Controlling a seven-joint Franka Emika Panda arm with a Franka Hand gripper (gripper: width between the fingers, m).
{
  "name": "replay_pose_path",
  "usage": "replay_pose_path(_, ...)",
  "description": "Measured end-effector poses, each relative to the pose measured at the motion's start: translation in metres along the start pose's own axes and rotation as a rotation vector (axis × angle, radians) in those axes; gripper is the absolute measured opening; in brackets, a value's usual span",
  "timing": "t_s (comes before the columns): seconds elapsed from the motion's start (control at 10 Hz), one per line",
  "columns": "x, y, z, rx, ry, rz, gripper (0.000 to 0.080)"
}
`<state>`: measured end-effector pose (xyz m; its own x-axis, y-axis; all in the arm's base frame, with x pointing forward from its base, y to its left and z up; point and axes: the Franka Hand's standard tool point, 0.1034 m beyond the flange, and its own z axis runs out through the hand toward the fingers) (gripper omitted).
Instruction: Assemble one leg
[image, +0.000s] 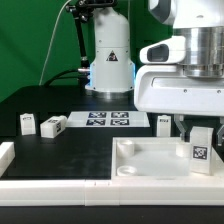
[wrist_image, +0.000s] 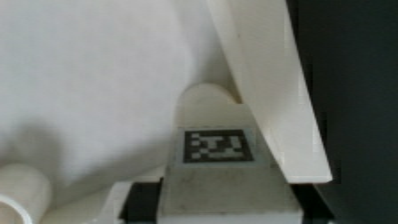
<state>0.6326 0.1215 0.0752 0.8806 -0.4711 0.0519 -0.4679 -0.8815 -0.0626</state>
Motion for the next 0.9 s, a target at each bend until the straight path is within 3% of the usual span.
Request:
replay_pose_path(0.4,-0.0016,-0.0007,0.0008,0.015,-0.012,0.556,0.0291)
replay_pose_path(0.9,-0.0007,-0.0006,0.0012,0.022,-0.023,0.850,0.0301)
